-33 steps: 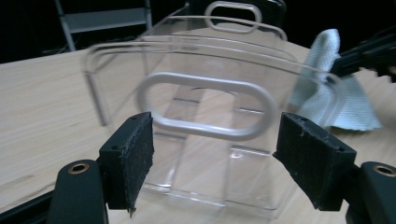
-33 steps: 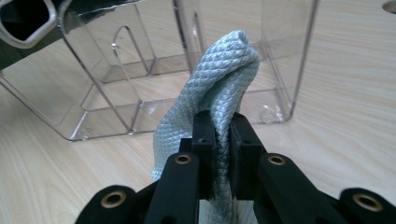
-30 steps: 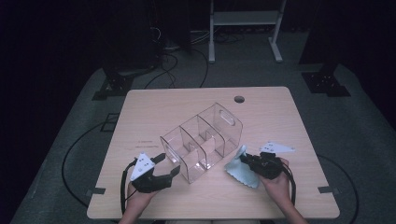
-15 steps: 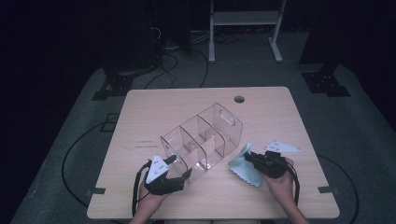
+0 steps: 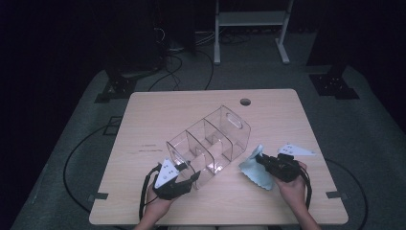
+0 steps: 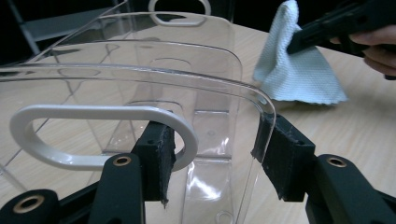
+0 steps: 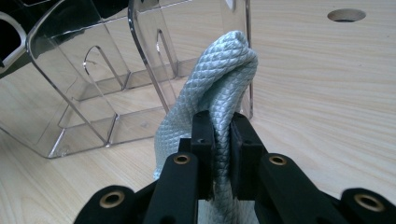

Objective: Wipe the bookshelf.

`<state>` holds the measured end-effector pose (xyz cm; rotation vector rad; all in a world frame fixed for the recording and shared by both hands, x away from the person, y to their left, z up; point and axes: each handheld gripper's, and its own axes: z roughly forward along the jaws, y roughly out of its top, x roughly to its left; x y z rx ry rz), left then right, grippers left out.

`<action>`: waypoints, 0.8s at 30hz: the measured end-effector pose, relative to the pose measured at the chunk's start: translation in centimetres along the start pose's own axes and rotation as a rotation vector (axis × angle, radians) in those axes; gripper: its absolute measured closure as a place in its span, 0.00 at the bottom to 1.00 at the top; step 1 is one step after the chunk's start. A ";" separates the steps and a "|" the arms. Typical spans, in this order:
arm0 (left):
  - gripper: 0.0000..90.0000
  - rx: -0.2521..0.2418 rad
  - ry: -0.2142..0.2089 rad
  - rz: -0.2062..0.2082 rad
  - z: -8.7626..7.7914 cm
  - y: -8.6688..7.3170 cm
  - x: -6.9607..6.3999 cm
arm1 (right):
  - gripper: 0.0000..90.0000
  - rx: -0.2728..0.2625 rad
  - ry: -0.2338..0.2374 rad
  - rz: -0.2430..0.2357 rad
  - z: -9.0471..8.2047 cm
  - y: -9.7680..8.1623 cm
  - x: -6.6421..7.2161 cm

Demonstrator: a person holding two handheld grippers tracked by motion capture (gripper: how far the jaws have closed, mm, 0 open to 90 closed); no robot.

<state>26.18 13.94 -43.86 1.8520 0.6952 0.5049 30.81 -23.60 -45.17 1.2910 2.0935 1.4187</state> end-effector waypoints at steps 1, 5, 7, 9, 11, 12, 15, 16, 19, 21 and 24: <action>0.53 0.002 -0.011 0.005 0.0 0.0 -0.1 | 0.90 -0.002 -0.003 0.002 -0.1 0.0 0.0; 0.53 0.000 -0.049 0.014 0.2 0.0 -0.3 | 0.90 -0.007 -0.013 0.004 -0.6 0.0 -0.2; 0.53 0.001 -0.067 0.017 0.2 0.0 -0.4 | 0.90 -0.008 -0.017 0.007 -0.8 0.0 -0.3; 0.53 0.002 -0.088 0.026 0.2 0.0 -0.4 | 0.90 -0.009 -0.020 0.009 -1.0 -0.1 -0.4; 0.53 0.002 -0.112 0.034 0.1 0.0 -0.4 | 0.90 -0.011 -0.022 0.008 -1.2 -0.1 -0.5; 0.53 0.001 -0.121 0.037 0.1 0.0 -0.4 | 0.90 -0.013 -0.022 0.010 -1.2 -0.1 -0.4; 0.53 0.004 -0.145 0.043 -0.1 -0.1 -0.2 | 0.90 -0.016 -0.022 0.005 -1.3 -0.1 -0.3; 0.52 0.006 -0.147 0.046 -0.2 -0.1 0.0 | 0.90 -0.016 -0.021 0.005 -1.3 -0.1 -0.2; 0.52 0.013 -0.137 0.046 -0.6 -0.1 0.3 | 0.90 -0.016 -0.018 -0.002 -1.3 -0.1 0.0; 0.52 0.016 -0.116 0.049 -0.9 -0.1 0.7 | 0.90 -0.015 -0.015 -0.011 -1.2 0.0 0.2; 0.49 0.021 -0.074 0.055 -1.5 -0.1 1.3 | 0.90 -0.016 -0.012 -0.015 -1.1 0.0 0.6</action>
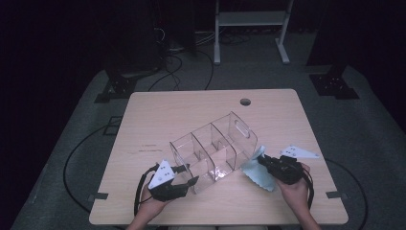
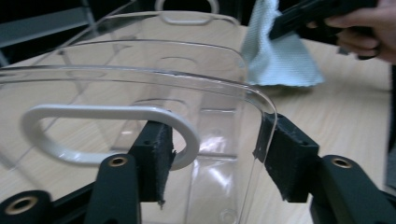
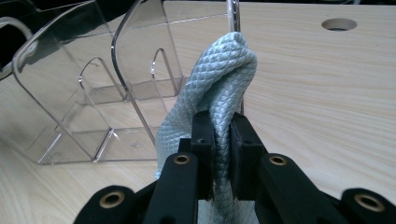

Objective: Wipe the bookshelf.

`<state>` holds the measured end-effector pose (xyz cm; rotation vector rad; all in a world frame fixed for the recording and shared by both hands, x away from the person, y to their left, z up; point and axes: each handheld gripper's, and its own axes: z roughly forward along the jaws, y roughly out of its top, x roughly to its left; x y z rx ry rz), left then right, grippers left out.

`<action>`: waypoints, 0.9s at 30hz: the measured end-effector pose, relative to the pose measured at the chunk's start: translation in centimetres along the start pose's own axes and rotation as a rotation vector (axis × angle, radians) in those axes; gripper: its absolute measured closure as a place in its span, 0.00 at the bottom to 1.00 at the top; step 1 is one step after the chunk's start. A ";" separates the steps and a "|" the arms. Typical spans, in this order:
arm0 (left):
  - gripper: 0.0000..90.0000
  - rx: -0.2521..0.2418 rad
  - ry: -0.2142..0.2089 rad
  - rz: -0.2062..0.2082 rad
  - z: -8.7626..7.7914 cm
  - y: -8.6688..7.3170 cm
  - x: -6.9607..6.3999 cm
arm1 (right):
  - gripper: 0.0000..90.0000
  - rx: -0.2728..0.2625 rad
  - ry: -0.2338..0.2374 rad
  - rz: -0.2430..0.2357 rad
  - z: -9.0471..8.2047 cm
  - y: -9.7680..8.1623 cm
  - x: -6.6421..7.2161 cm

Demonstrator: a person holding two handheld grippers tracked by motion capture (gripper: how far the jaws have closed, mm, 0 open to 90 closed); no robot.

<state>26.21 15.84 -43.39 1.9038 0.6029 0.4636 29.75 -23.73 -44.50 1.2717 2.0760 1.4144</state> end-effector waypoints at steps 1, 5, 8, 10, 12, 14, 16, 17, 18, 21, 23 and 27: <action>0.46 0.003 0.016 -0.014 -0.3 -0.1 0.3 | 0.90 0.000 0.003 -0.005 0.1 0.0 0.2; 0.45 0.006 0.061 -0.041 -1.0 -0.5 1.4 | 0.90 0.012 0.014 -0.041 0.4 0.1 1.1; 0.51 0.004 0.087 -0.059 -1.4 -0.7 2.2 | 0.90 0.015 0.027 -0.062 0.6 0.2 1.8; 0.55 0.010 0.102 -0.068 -1.6 -0.8 2.9 | 0.90 0.017 0.036 -0.070 0.8 0.3 2.2; 0.59 0.014 0.107 -0.068 -1.6 -0.7 3.4 | 0.90 0.022 0.047 -0.081 1.0 0.4 2.6; 0.61 0.017 0.114 -0.061 -1.5 -0.6 3.9 | 0.90 0.025 0.054 -0.091 1.3 0.5 2.8; 0.62 0.019 0.115 -0.058 -1.3 -0.6 4.2 | 0.90 0.027 0.062 -0.093 1.6 0.6 3.1; 0.63 0.023 0.119 -0.052 -1.3 -0.5 4.3 | 0.90 0.031 0.065 -0.094 1.7 0.7 3.2; 0.63 0.023 0.120 -0.049 -1.1 -0.4 4.4 | 0.90 0.031 0.068 -0.099 1.8 0.8 3.3; 0.63 0.034 0.110 -0.039 -0.8 -0.2 4.7 | 0.90 0.033 0.074 -0.106 2.1 1.0 3.5; 0.63 0.036 0.106 -0.036 -0.6 0.0 4.9 | 0.90 0.034 0.073 -0.105 2.2 1.2 3.6; 0.63 0.033 0.093 -0.030 0.1 0.2 5.0 | 0.90 0.039 0.071 -0.111 2.3 1.5 3.5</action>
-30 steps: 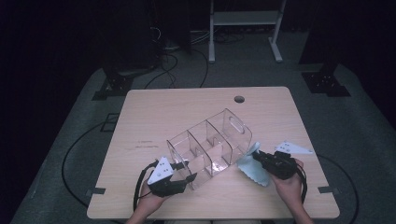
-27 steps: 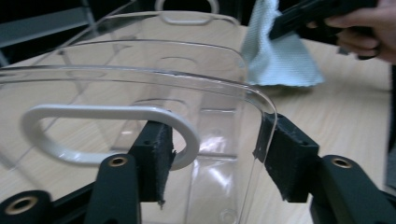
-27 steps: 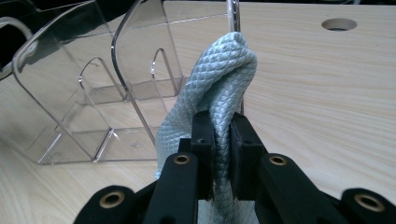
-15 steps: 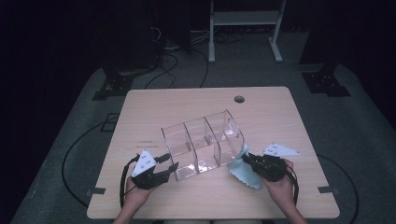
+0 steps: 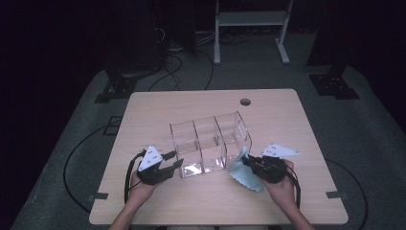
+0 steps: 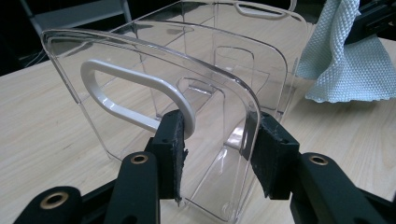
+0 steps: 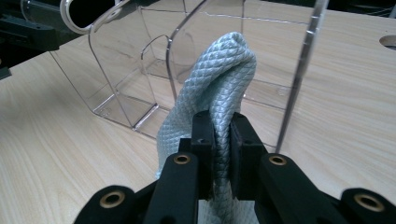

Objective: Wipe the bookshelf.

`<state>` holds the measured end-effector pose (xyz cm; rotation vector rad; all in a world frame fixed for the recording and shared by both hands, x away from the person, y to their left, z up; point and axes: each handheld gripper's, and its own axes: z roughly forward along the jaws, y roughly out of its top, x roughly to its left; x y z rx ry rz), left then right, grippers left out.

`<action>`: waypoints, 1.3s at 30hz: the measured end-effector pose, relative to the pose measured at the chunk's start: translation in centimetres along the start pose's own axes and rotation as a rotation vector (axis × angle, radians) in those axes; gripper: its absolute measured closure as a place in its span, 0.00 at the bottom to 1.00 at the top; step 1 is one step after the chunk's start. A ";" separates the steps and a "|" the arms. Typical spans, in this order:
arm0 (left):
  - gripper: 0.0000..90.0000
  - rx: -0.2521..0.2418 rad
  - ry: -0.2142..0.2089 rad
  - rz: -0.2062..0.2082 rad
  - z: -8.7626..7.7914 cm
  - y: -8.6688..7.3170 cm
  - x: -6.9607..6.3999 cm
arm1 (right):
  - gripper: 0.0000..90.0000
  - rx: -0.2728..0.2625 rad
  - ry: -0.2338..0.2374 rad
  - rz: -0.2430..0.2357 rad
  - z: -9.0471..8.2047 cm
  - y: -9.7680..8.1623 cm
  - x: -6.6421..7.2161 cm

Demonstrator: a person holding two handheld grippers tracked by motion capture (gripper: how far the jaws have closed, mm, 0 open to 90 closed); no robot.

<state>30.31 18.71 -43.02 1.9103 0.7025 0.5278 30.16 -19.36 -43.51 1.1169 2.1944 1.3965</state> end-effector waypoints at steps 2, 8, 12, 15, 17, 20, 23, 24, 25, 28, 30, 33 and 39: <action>0.63 0.000 -0.006 0.006 0.3 0.1 0.1 | 0.90 0.004 -0.003 -0.001 0.0 0.1 -0.2; 0.63 0.006 -0.021 0.013 1.3 0.6 0.4 | 0.91 0.016 0.007 0.018 0.6 0.1 -0.9; 0.64 0.008 -0.017 0.006 1.7 0.8 1.0 | 0.91 0.016 0.002 0.029 1.0 0.2 -1.2; 0.65 0.006 0.000 -0.011 1.9 0.9 1.6 | 0.91 0.018 -0.006 0.028 1.2 0.2 -1.4; 0.65 0.005 0.008 -0.026 2.1 0.9 2.1 | 0.91 0.018 -0.012 0.038 1.2 0.1 -1.5; 0.65 0.002 0.026 -0.056 2.2 0.7 2.8 | 0.91 0.016 -0.018 0.043 1.3 0.2 -1.8; 0.66 -0.003 0.048 -0.073 2.3 0.6 3.3 | 0.91 0.020 -0.023 0.040 1.6 0.3 -1.8; 0.67 -0.008 0.052 -0.083 2.4 0.6 3.5 | 0.91 0.022 -0.023 0.036 1.7 0.4 -1.7; 0.67 -0.012 0.053 -0.091 2.5 0.6 3.7 | 0.91 0.024 -0.025 0.036 1.8 0.6 -1.7; 0.66 -0.014 0.056 -0.108 2.8 0.6 4.2 | 0.91 0.025 -0.023 0.030 2.2 0.8 -1.7; 0.67 -0.013 0.065 -0.108 3.0 0.8 4.4 | 0.91 0.024 -0.026 0.026 2.3 0.9 -1.7; 0.67 -0.004 0.069 -0.107 3.2 1.0 4.6 | 0.91 0.023 -0.027 0.030 2.5 0.9 -1.7; 0.64 -0.019 0.066 -0.123 2.9 0.8 4.5 | 0.91 0.024 -0.025 0.028 2.5 0.9 -1.9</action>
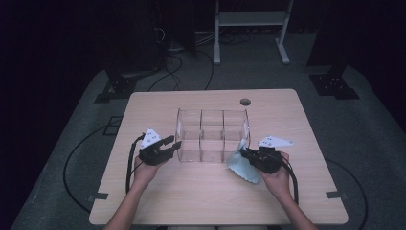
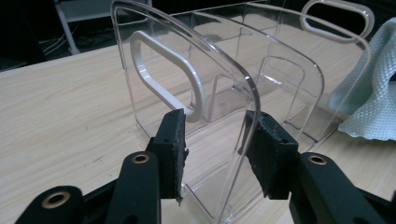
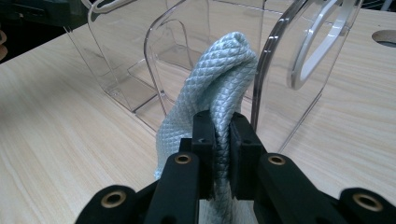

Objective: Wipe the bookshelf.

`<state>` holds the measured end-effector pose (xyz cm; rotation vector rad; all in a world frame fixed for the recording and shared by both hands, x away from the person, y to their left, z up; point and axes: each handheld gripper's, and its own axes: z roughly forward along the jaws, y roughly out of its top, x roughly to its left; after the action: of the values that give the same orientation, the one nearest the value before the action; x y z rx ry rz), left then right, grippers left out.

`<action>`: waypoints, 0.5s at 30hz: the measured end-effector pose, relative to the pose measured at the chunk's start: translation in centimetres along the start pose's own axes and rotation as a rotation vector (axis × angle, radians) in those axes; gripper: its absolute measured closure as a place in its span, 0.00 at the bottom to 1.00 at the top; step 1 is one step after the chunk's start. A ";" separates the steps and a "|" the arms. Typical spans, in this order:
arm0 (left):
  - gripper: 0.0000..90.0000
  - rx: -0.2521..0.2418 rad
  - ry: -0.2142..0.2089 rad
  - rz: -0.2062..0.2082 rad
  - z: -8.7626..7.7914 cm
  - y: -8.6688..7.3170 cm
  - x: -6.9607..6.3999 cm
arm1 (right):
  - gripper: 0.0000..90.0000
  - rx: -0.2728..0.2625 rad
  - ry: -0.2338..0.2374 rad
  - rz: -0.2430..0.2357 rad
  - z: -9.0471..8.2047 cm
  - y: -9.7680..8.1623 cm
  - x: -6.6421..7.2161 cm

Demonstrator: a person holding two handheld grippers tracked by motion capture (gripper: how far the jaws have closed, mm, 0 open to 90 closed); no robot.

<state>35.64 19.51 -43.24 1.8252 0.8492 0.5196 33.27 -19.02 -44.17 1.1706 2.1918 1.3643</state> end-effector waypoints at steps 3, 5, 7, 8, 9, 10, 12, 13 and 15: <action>0.62 0.001 -0.001 0.002 -0.2 -0.1 -0.2 | 0.91 -0.002 0.004 0.001 -0.1 0.0 0.0; 0.60 0.002 -0.001 0.005 -0.4 -0.1 -0.2 | 0.91 -0.003 0.011 0.009 -0.3 -0.1 0.0; 0.57 0.002 -0.002 0.000 -0.5 -0.2 -0.2 | 0.91 -0.010 0.022 0.007 -0.7 -0.2 0.1; 0.57 0.001 0.001 -0.001 -0.7 -0.3 -0.2 | 0.91 -0.012 0.024 0.009 -0.9 -0.4 0.1; 0.56 0.002 0.001 -0.003 -0.7 -0.3 -0.2 | 0.91 -0.013 0.024 0.007 -1.1 -0.5 0.1; 0.55 0.002 0.005 -0.006 -0.9 -0.5 -0.2 | 0.91 -0.014 0.024 0.009 -1.3 -0.6 0.1; 0.53 0.010 0.009 -0.004 -1.0 -0.7 -0.3 | 0.91 -0.011 0.018 0.011 -1.7 -1.0 -0.1; 0.52 0.013 0.009 0.001 -1.1 -0.9 -0.3 | 0.91 -0.011 0.014 0.015 -2.0 -1.2 -0.3; 0.52 0.013 0.011 -0.004 -1.3 -1.2 -0.4 | 0.91 -0.015 0.009 0.025 -2.4 -1.5 -0.6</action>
<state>34.14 20.31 -43.85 1.8333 0.8655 0.5229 31.43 -21.30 -44.34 1.1925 2.1766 1.3955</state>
